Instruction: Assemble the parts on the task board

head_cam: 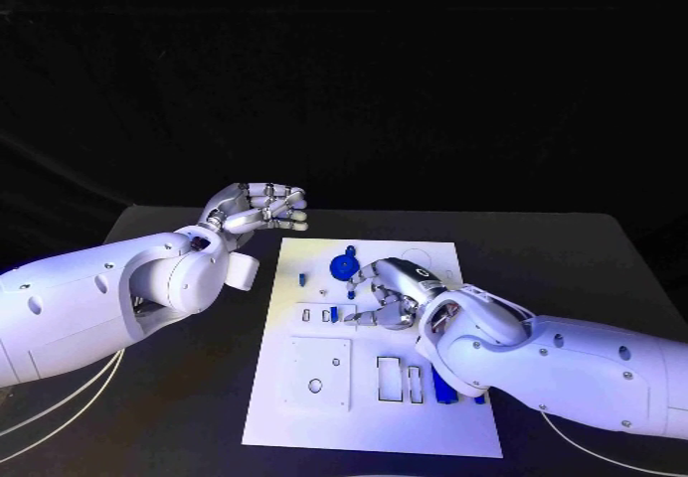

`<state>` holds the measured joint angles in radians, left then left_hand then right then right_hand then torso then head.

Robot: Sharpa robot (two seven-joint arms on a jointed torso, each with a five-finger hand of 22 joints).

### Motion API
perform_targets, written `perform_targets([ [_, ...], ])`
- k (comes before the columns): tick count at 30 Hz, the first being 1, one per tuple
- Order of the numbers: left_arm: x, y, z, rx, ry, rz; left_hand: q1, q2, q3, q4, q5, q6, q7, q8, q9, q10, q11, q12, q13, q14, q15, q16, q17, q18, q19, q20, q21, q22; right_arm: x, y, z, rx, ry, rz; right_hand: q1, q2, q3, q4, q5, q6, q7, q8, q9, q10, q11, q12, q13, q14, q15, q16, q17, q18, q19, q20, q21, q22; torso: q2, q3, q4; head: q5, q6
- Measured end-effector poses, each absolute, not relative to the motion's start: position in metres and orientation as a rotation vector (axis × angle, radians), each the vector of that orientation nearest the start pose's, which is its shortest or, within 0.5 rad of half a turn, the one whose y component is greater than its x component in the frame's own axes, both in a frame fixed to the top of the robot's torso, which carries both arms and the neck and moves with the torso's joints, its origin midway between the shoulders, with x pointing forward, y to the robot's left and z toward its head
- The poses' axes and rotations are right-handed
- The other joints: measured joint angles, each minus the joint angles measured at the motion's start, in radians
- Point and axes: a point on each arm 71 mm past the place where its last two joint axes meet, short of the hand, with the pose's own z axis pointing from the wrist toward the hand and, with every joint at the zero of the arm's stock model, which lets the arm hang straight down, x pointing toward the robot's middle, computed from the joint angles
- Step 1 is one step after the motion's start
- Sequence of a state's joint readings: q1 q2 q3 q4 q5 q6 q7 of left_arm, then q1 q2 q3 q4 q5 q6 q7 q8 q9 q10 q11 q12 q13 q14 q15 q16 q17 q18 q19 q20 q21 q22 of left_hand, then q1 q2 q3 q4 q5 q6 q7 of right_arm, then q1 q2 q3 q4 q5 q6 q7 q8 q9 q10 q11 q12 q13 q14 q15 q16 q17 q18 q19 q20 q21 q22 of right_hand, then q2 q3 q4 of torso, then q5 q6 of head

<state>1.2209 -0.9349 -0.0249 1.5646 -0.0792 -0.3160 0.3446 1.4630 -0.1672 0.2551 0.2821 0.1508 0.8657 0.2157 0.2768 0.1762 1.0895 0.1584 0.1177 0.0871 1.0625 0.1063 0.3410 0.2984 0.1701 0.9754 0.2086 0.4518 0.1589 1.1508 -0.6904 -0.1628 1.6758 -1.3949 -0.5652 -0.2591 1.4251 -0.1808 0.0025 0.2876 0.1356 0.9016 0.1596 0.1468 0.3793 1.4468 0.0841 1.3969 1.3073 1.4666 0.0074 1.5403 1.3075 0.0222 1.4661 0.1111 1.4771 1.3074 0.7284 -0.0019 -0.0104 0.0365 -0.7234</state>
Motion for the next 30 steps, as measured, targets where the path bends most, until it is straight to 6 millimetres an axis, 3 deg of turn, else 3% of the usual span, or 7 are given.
perform_targets([
  [3,0.487,0.242,-0.165,-1.025,1.51,-1.42,-0.166,0.042,-0.039,-0.001,0.0,0.008,-0.025,0.077,0.039,0.074,-0.037,0.114,0.063,0.149,-0.049,0.224,0.139,0.0,0.115,-0.051,0.126,0.065,0.427,-0.118,-0.207,0.028,1.622,0.879,0.012,0.012,0.011,-0.001,0.0,0.001,-0.001,0.004,0.0,-0.007,-0.007,-0.009,0.0,0.0,0.0,-0.004,0.0,0.0,0.0,0.0,-0.015,0.0,-0.002,0.0,-0.0021,0.002,-0.001],
  [5,0.487,0.241,-0.169,-0.993,1.581,-1.384,-0.185,0.046,-0.047,0.005,0.0,-0.016,-0.044,0.166,0.09,0.069,-0.059,0.262,0.164,0.187,-0.081,0.489,0.344,0.0,0.148,-0.086,0.276,0.158,0.432,-0.132,-0.198,0.069,1.602,0.891,0.012,0.012,0.012,-0.002,0.0,0.004,-0.004,0.008,0.002,-0.007,-0.007,-0.009,0.0,0.0,0.0,-0.004,0.0,0.0,0.0,0.0,-0.018,0.0,-0.003,-0.0001,-0.0037,0.002,-0.002],
  [8,0.486,0.234,-0.175,-0.916,1.714,-1.315,-0.199,0.047,-0.055,0.013,0.0,-0.041,-0.078,0.296,0.168,0.042,-0.099,0.555,0.367,0.354,-0.114,0.962,0.859,-0.041,0.273,-0.115,0.683,0.635,0.438,-0.153,-0.186,0.138,1.571,0.908,0.016,0.016,0.016,0.0,0.0,0.014,-0.007,0.015,0.003,-0.007,-0.007,-0.009,0.0,0.0,0.0,-0.004,0.0,0.0,0.0,0.0,-0.019,0.0,-0.006,0.0003,-0.0064,0.002,-0.005],
  [10,0.484,0.23,-0.179,-0.86,1.796,-1.267,-0.196,0.05,-0.039,0.015,0.0,-0.041,-0.097,0.36,0.212,0.045,-0.116,0.765,0.538,0.394,-0.127,1.104,0.982,-0.07,0.338,-0.126,0.856,0.869,0.44,-0.164,-0.18,0.172,1.554,0.917,0.016,0.016,0.017,0.001,0.0,0.021,-0.006,0.02,0.005,-0.007,-0.007,-0.009,0.0,0.0,0.0,-0.004,0.0,0.0,0.0,0.0,-0.019,0.001,-0.008,0.0009,-0.007,0.002,-0.008],
  [12,0.483,0.225,-0.183,-0.793,1.889,-1.202,-0.21,0.064,-0.027,0.011,0.0,-0.041,-0.109,0.405,0.251,0.112,-0.128,0.972,0.757,0.403,-0.135,1.167,1.005,-0.086,0.377,-0.134,0.942,0.999,0.442,-0.175,-0.174,0.205,1.535,0.925,0.016,0.017,0.017,0.001,0.0,0.021,-0.006,0.02,0.005,-0.007,-0.007,-0.009,0.0,0.0,0.0,-0.004,0.0,0.0,0.0,0.0,-0.019,0.001,-0.01,0.0017,-0.0068,0.001,-0.01],
  [15,0.48,0.219,-0.19,-0.692,2.021,-1.092,-0.236,0.068,-0.026,0.012,0.0,-0.038,-0.117,0.446,0.289,0.159,-0.137,1.09,0.892,0.403,-0.135,1.192,1.01,-0.086,0.392,-0.139,0.981,1.062,0.446,-0.189,-0.165,0.245,1.507,0.929,0.013,0.02,0.017,0.001,0.0,0.021,-0.006,0.02,0.005,-0.007,-0.007,-0.009,0.0,0.0,0.0,-0.004,0.0,0.0,0.0,0.0,-0.019,0.001,-0.013,0.0035,-0.0061,0.001,-0.015],
  [30,0.48,0.191,-0.207,-0.303,2.324,-0.657,-0.336,0.078,-0.068,0.012,-0.004,-0.046,-0.127,0.504,0.361,0.169,-0.144,1.129,0.934,0.406,-0.146,1.192,1.01,-0.086,0.392,-0.139,0.992,1.084,0.46,-0.213,-0.159,0.35,1.46,0.919,0.01,0.022,0.017,0.001,0.0,0.021,-0.006,0.02,0.004,-0.007,-0.007,-0.009,0.001,0.0,0.0,-0.008,0.0,0.0,0.0,0.0,-0.027,0.0,-0.024,0.0127,-0.0009,0.007,-0.035],
])
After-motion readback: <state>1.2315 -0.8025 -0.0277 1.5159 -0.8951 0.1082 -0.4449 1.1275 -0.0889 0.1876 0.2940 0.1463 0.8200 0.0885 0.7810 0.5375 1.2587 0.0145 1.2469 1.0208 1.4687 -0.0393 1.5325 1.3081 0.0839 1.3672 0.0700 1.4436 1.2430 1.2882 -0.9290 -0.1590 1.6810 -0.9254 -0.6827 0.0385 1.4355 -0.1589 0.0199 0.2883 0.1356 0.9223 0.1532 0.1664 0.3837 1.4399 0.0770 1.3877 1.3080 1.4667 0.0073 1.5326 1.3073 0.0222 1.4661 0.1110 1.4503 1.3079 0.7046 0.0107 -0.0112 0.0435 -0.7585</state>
